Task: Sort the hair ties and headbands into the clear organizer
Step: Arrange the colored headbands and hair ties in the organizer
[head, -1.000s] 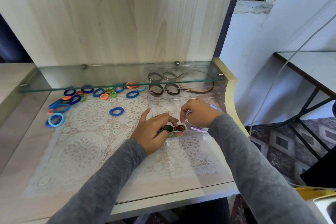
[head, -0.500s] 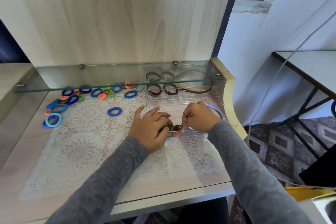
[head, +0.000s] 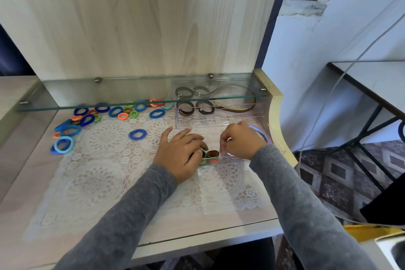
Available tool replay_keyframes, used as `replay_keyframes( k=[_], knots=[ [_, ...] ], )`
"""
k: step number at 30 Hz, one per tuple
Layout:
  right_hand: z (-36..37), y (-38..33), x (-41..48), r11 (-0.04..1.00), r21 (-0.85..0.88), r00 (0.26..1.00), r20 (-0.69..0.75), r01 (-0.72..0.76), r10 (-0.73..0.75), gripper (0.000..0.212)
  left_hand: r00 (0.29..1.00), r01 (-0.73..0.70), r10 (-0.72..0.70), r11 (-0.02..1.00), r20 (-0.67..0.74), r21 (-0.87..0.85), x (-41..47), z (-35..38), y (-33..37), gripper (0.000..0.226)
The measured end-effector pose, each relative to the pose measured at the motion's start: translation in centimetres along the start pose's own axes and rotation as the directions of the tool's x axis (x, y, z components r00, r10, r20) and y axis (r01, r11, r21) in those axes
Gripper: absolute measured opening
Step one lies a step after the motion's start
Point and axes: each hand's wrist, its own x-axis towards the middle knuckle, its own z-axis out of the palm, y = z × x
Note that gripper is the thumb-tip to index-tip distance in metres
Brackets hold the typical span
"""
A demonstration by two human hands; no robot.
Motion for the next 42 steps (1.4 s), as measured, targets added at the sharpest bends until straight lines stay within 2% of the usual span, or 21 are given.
replay_keyframes(
  k=[4, 7, 13, 18, 23, 27, 31, 37, 39, 42],
  knots=[
    [0.5, 0.2, 0.0, 0.998, 0.033, 0.994, -0.089, 0.059, -0.055, 0.036, 0.997, 0.057, -0.058, 0.998, -0.044, -0.022, -0.1, -0.1, -1.0, 0.065],
    [1.7, 0.0, 0.1, 0.994, 0.033, 0.990, -0.102, 0.106, -0.102, 0.044, 0.997, 0.067, -0.069, 0.997, -0.040, -0.045, -0.1, -0.4, -1.3, 0.070],
    [2.9, 0.1, -0.3, 0.979, -0.122, 0.966, -0.180, 0.166, -0.186, 0.035, 0.998, 0.044, -0.046, 0.997, -0.033, -0.058, -0.1, -0.6, -1.2, 0.078],
    [3.1, 0.1, -0.4, 0.968, -0.167, 0.954, -0.202, 0.190, -0.222, 0.034, 0.999, 0.031, -0.034, 0.997, -0.042, -0.076, -0.4, -0.3, -1.2, 0.074],
    [3.3, 0.2, -0.4, 0.973, -0.145, 0.958, -0.203, 0.177, -0.205, 0.035, 0.995, 0.057, -0.061, 0.996, -0.079, -0.063, -0.7, -0.4, -1.4, 0.071],
    [3.0, -0.2, -0.2, 0.985, -0.035, 0.961, -0.216, 0.171, -0.175, 0.043, 0.991, 0.075, -0.070, 0.996, -0.114, 0.044, -0.8, -0.8, -2.0, 0.071],
    [2.8, -1.4, -0.1, 0.983, 0.002, 0.972, -0.148, 0.186, -0.184, 0.047, 0.992, 0.068, -0.061, 0.996, -0.109, 0.061, -0.8, -0.9, -2.4, 0.074],
    [2.3, -2.4, 0.1, 0.981, -0.051, 0.980, -0.049, 0.189, -0.191, 0.042, 0.994, 0.048, -0.045, 0.998, -0.103, 0.028, -0.9, -0.7, -2.6, 0.080],
    [2.3, -2.5, 0.2, 0.979, -0.074, 0.980, -0.035, 0.192, -0.195, 0.041, 0.994, 0.036, -0.034, 0.999, -0.100, 0.019, -0.9, -0.6, -2.6, 0.087],
    [2.2, -2.5, 0.1, 0.976, -0.095, 0.980, -0.032, 0.195, -0.199, 0.040, 0.995, 0.032, -0.030, 0.999, -0.096, 0.018, -0.9, -0.7, -2.6, 0.082]
  ],
)
